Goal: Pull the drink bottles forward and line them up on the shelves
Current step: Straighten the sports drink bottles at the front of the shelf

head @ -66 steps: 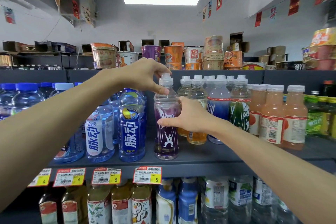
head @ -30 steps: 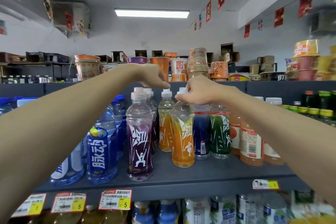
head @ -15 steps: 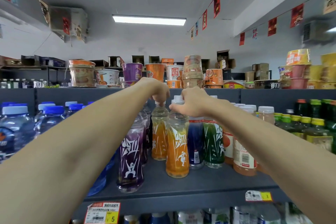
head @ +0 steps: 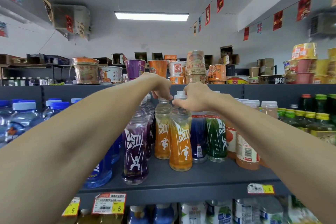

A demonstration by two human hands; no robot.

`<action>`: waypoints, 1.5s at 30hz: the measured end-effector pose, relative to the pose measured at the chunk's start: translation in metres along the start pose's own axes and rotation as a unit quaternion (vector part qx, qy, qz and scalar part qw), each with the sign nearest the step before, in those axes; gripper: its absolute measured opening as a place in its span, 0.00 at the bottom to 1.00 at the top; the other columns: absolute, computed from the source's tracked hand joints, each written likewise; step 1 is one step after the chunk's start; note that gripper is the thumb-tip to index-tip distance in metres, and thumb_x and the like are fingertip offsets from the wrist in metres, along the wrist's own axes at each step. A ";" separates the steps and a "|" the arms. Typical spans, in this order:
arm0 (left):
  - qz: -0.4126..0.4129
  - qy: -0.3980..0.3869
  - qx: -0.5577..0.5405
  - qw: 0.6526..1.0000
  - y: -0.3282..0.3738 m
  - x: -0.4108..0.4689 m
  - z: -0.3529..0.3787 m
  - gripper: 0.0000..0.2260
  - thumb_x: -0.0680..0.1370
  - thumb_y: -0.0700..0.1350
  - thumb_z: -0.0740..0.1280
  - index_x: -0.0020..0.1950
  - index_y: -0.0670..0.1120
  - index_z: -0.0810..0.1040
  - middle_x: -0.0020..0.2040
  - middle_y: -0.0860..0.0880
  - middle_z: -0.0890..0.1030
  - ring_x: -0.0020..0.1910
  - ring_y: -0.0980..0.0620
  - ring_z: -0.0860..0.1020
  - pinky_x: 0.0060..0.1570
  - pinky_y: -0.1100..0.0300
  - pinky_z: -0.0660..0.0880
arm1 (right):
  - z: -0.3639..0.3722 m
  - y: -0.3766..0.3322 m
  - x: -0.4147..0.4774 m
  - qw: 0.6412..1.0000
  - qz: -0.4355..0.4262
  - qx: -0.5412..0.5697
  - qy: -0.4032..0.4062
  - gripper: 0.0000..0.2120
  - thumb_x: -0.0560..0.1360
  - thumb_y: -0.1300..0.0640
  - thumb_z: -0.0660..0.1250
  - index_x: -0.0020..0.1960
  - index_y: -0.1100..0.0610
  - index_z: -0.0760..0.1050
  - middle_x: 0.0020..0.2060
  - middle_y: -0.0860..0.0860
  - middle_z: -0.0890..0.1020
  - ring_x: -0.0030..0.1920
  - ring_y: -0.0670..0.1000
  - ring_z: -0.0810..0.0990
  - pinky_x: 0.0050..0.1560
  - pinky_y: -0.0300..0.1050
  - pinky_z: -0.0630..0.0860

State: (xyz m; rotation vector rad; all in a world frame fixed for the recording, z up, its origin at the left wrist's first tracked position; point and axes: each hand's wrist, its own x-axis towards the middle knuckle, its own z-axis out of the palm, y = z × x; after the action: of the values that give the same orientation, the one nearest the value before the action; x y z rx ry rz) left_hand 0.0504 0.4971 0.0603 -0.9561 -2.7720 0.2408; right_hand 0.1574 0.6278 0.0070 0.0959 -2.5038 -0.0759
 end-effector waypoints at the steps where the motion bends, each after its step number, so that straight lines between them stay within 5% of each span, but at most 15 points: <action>1: -0.002 0.003 0.004 1.000 0.000 -0.001 0.000 0.23 0.81 0.59 0.62 0.65 0.43 0.78 0.53 0.49 0.83 0.48 0.51 0.83 0.56 0.51 0.80 | 0.000 0.000 0.000 1.000 0.002 0.002 -0.002 0.28 0.76 0.32 0.61 0.46 0.58 0.78 0.40 0.52 0.80 0.43 0.53 0.77 0.47 0.49 0.67; 6: -0.006 -0.001 0.018 1.000 0.006 -0.007 -0.003 0.22 0.81 0.58 0.62 0.65 0.43 0.77 0.52 0.48 0.82 0.47 0.52 0.81 0.46 0.57 0.76 | 0.000 0.000 -0.002 1.000 0.005 0.020 -0.005 0.29 0.76 0.32 0.61 0.44 0.59 0.79 0.38 0.53 0.81 0.40 0.51 0.77 0.45 0.48 0.66; 10: -0.014 -0.023 0.020 0.999 0.009 -0.011 -0.007 0.22 0.80 0.57 0.66 0.66 0.42 0.77 0.49 0.48 0.82 0.43 0.53 0.82 0.49 0.56 0.79 | 0.001 0.000 -0.005 1.000 0.005 0.025 0.003 0.29 0.76 0.32 0.62 0.45 0.59 0.79 0.39 0.53 0.81 0.40 0.51 0.78 0.43 0.47 0.66; 13: -0.004 -0.027 0.025 0.999 0.013 -0.014 -0.006 0.24 0.78 0.57 0.69 0.68 0.43 0.76 0.44 0.51 0.81 0.39 0.55 0.83 0.39 0.61 0.79 | 0.002 0.000 -0.006 1.000 0.006 0.020 0.008 0.29 0.76 0.31 0.61 0.43 0.59 0.79 0.37 0.52 0.81 0.39 0.51 0.78 0.37 0.45 0.64; 22: -0.005 0.016 0.070 0.997 0.008 -0.010 0.004 0.16 0.77 0.59 0.70 0.45 0.45 0.77 0.47 0.46 0.84 0.47 0.48 0.84 0.52 0.53 0.81 | 0.002 -0.001 -0.005 1.000 0.017 0.024 0.004 0.28 0.76 0.33 0.62 0.43 0.59 0.79 0.37 0.53 0.81 0.39 0.53 0.79 0.35 0.45 0.66; 28: 0.001 0.029 0.067 0.997 0.006 -0.015 0.010 0.23 0.77 0.61 0.68 0.62 0.44 0.78 0.50 0.48 0.82 0.49 0.48 0.82 0.54 0.50 0.80 | 0.001 -0.007 -0.011 0.999 0.020 -0.035 0.023 0.27 0.78 0.34 0.59 0.41 0.58 0.77 0.35 0.51 0.79 0.37 0.51 0.76 0.41 0.49 0.65; 32: 0.004 0.033 0.089 0.995 0.005 -0.017 0.013 0.28 0.78 0.64 0.65 0.71 0.46 0.74 0.60 0.48 0.79 0.59 0.46 0.77 0.62 0.48 0.76 | 0.002 -0.012 -0.013 0.998 0.041 0.049 0.020 0.29 0.77 0.36 0.63 0.62 0.61 0.74 0.51 0.55 0.81 0.49 0.57 0.79 0.41 0.49 0.75; 36: 0.032 0.030 0.091 0.995 0.002 -0.028 0.001 0.32 0.79 0.64 0.61 0.77 0.47 0.67 0.73 0.47 0.72 0.71 0.45 0.70 0.70 0.46 0.68 | 0.002 -0.014 -0.012 0.997 0.037 0.065 -0.033 0.31 0.77 0.40 0.66 0.72 0.57 0.66 0.61 0.57 0.78 0.53 0.55 0.74 0.47 0.49 0.71; 41: 0.083 0.151 0.009 0.985 -0.018 -0.062 -0.011 0.22 0.82 0.59 0.59 0.66 0.46 0.79 0.63 0.48 0.81 0.59 0.50 0.78 0.63 0.52 0.74 | 0.005 -0.012 -0.016 0.994 0.048 0.100 -0.023 0.34 0.78 0.39 0.66 0.77 0.54 0.62 0.70 0.57 0.74 0.66 0.60 0.74 0.54 0.48 0.69; 45: 0.098 0.207 -0.070 0.971 -0.029 -0.087 0.014 0.24 0.83 0.62 0.57 0.58 0.44 0.82 0.57 0.45 0.84 0.48 0.49 0.80 0.50 0.57 0.74 | 0.002 -0.018 -0.018 0.988 0.046 0.147 -0.008 0.30 0.76 0.38 0.68 0.70 0.54 0.70 0.64 0.54 0.77 0.60 0.55 0.76 0.51 0.45 0.70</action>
State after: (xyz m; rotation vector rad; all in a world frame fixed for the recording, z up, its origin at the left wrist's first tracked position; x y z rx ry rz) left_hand 0.0970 0.4197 0.0416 -1.1638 -2.3399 -0.1174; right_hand 0.1715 0.6113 -0.0066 0.1004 -2.5146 0.3334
